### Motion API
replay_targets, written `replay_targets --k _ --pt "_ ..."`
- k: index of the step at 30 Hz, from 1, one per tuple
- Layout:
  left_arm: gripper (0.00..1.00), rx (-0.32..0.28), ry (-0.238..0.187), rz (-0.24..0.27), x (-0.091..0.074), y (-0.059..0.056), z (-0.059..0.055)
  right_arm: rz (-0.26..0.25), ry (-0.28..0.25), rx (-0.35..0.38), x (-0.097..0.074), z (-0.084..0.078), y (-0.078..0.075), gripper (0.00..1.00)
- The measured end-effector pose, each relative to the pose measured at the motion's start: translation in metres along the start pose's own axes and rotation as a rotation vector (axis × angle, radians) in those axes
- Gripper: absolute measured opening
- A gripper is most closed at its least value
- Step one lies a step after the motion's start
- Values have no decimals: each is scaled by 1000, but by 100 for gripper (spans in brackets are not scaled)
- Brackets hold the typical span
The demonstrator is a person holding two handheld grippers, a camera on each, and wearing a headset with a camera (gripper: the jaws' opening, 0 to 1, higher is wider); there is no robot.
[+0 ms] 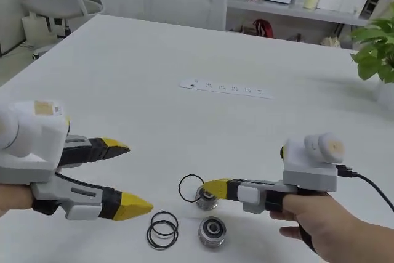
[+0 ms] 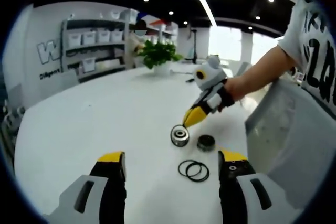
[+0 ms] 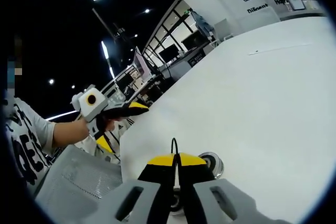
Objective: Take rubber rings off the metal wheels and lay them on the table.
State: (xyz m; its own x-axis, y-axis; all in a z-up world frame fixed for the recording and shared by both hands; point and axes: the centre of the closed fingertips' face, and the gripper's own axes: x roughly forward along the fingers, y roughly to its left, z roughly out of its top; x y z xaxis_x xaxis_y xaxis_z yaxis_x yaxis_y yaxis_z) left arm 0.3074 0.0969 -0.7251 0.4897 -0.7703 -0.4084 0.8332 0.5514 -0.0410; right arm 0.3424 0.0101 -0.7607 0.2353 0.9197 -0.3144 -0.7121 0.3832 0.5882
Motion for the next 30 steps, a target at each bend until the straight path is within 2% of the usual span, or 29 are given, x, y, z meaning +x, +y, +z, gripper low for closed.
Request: replay_targets --k 5,10,16,24,30 --pt "77 2 13 -15 -2 -7 -10 17 10 -6 3 -1 6 0" --pt "78 3 13 -24 -5 -12 -12 40 35 -7 8 -7 14 0" --pt "79 -6 12 -21 -10 -12 -14 72 66 -7 16 -14 25 0" --pt "79 -13 19 -15 -13 -12 -18 104 140 -14 25 -33 35 0" --pt "79 -15 18 -8 -15 -11 -18 94 176 -37 30 -43 34 0"
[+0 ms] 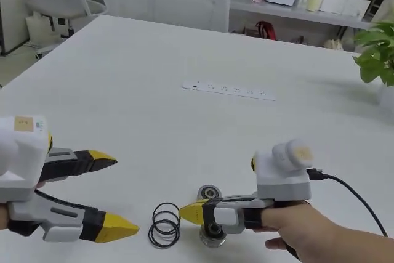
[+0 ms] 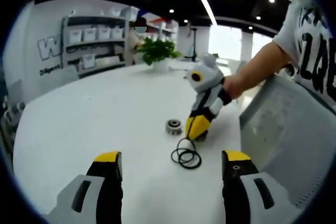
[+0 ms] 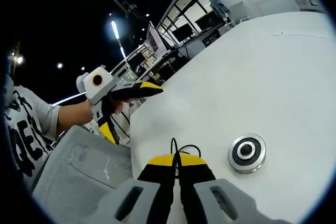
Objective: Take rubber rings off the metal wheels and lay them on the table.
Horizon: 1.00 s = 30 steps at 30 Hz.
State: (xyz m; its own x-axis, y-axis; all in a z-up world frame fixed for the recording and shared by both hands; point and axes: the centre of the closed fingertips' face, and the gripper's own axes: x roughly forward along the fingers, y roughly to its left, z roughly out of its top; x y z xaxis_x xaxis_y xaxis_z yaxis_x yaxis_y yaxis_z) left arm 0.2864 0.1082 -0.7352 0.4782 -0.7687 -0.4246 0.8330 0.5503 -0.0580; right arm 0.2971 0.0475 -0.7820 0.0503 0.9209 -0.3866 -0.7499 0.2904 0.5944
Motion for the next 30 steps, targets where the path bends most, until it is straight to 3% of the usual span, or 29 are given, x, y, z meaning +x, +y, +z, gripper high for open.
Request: replay_targets --k 8,12,21,30 --pt "79 -8 16 2 -3 -2 -7 -60 29 -57 6 -4 -10 0" --pt "79 -6 18 1 -3 -3 -8 -57 43 -82 8 -6 -8 0" --pt "79 -6 16 -5 -1 -5 -5 -86 57 -177 6 -5 -10 13" --pt "79 0 6 -21 1 -11 3 -99 11 -223 -7 9 -3 31"
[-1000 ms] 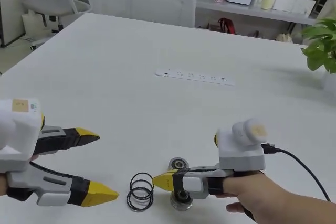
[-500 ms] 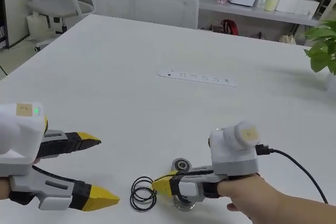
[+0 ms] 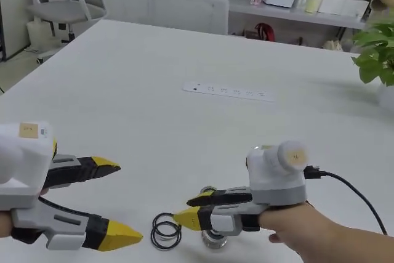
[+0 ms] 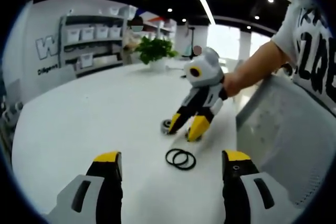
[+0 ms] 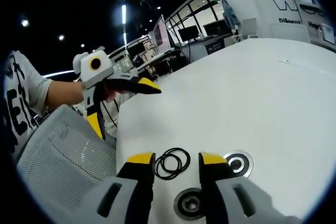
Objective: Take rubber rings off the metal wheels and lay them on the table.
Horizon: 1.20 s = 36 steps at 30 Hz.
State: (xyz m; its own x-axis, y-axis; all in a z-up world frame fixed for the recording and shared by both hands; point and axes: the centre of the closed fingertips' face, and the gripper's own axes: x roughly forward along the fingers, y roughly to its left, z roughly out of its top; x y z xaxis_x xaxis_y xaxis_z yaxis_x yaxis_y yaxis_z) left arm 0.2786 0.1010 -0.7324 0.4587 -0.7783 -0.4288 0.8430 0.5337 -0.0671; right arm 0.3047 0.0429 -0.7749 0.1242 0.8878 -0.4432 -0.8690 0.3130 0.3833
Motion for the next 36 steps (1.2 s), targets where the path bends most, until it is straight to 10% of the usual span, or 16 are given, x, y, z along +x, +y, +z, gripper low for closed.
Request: replay_targets --k 17,36 --pt "84 27 -32 -7 -5 -4 22 -42 -75 -158 -44 24 13 54" --pt "93 62 -42 4 -16 -16 25 -175 -77 -256 -99 3 6 73"
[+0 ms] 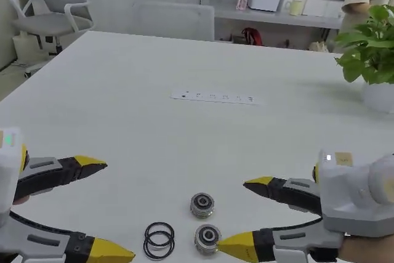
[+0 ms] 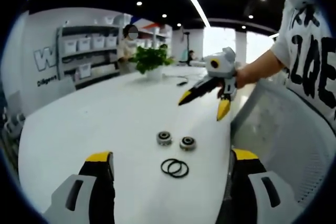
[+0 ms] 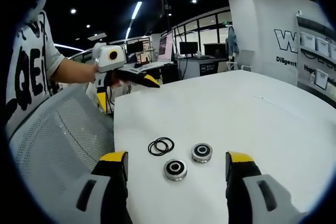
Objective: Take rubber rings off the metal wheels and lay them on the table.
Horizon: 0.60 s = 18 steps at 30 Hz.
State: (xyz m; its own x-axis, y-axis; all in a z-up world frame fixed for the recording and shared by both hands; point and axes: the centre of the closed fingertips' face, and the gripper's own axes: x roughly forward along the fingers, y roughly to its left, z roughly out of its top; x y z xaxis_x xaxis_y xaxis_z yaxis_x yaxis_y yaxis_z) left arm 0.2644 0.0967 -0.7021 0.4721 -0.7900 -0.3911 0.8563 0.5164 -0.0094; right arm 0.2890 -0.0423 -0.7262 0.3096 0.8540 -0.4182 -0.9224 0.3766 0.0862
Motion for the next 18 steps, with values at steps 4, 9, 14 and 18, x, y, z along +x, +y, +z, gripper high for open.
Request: replay_targets --k 4,9,14,18 --pt "94 3 1 8 -1 0 0 -36 0 -4 -12 -4 -6 75" --pt "96 9 -3 17 -2 0 3 -69 5 -24 -25 -7 -9 76" --pt "97 18 0 27 -4 0 3 -92 -2 -16 -33 -10 -9 78" --pt "98 14 0 38 -7 2 2 -105 5 -19 -38 -15 -9 78"
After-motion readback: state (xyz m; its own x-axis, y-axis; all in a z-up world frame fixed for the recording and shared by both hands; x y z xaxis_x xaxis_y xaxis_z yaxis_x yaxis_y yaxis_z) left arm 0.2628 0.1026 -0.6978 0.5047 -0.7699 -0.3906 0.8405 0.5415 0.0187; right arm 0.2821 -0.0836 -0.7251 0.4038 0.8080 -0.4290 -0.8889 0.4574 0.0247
